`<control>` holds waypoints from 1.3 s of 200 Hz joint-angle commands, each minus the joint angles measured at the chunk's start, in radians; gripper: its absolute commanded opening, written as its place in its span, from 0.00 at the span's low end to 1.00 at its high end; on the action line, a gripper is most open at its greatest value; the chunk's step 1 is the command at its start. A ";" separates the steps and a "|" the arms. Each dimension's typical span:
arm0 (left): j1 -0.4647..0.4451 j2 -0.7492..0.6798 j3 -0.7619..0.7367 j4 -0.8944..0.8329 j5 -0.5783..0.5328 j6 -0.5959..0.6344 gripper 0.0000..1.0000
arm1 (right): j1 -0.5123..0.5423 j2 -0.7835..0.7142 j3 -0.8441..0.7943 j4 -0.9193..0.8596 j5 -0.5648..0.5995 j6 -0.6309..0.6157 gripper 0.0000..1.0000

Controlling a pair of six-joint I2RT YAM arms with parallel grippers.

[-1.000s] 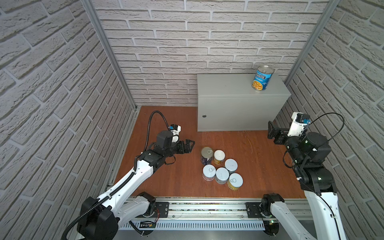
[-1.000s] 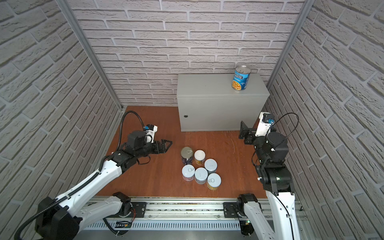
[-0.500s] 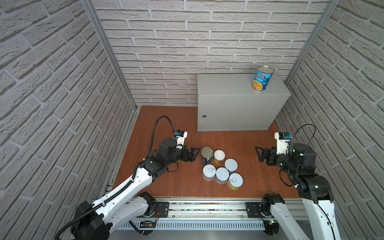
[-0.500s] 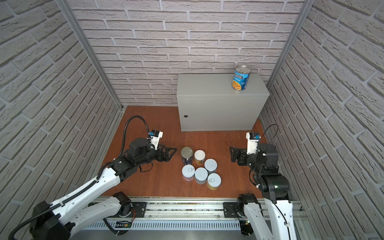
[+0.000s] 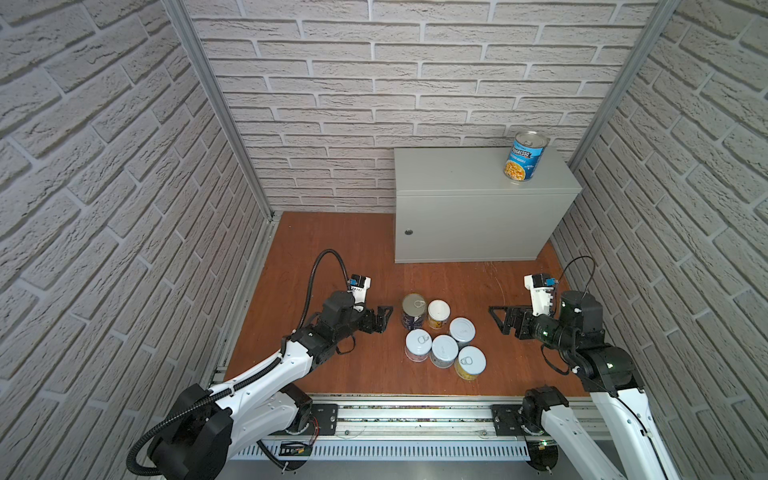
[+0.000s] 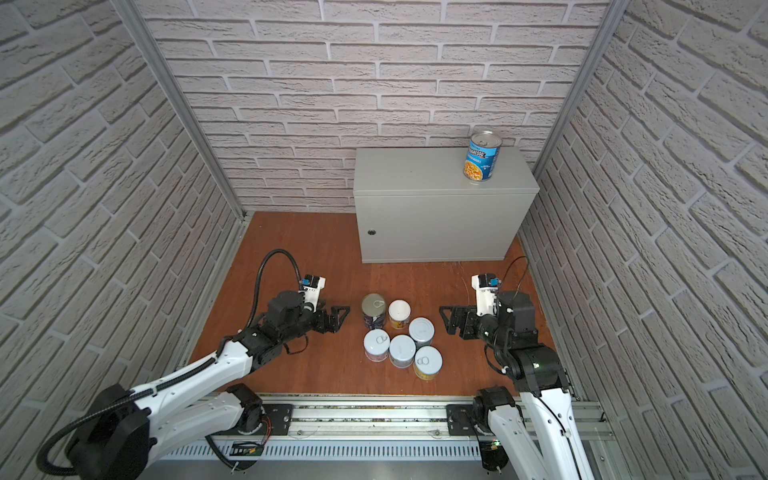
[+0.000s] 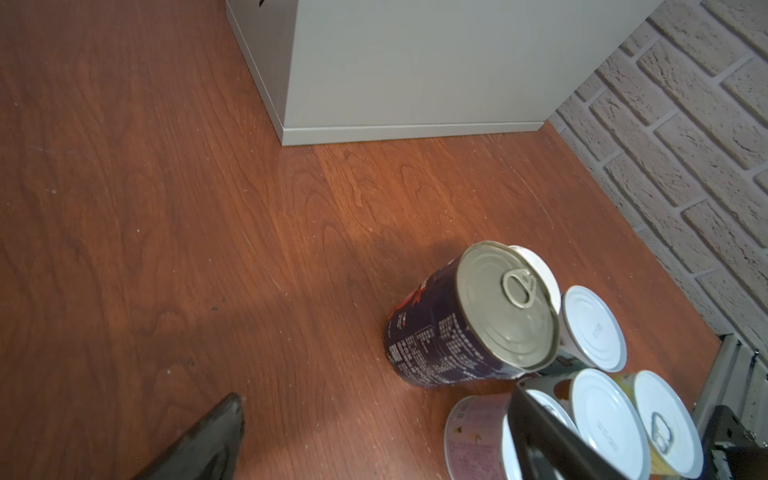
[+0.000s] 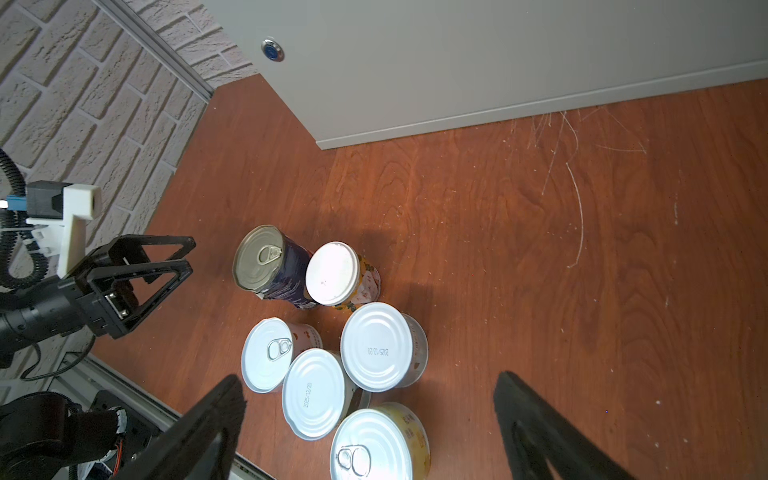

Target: Place and organize the canned foods onto the counter

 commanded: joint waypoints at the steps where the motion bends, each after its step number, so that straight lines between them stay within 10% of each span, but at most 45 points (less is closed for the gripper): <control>1: 0.005 -0.020 -0.012 0.098 -0.027 0.020 0.98 | 0.059 0.022 -0.027 0.120 0.023 0.042 0.94; 150: 0.002 -0.160 -0.040 -0.012 -0.121 -0.058 0.98 | 0.630 0.613 0.080 0.457 0.295 0.045 0.92; 260: 0.002 -0.232 -0.048 -0.080 -0.161 -0.089 0.98 | 0.730 0.821 0.166 0.487 0.437 0.045 0.89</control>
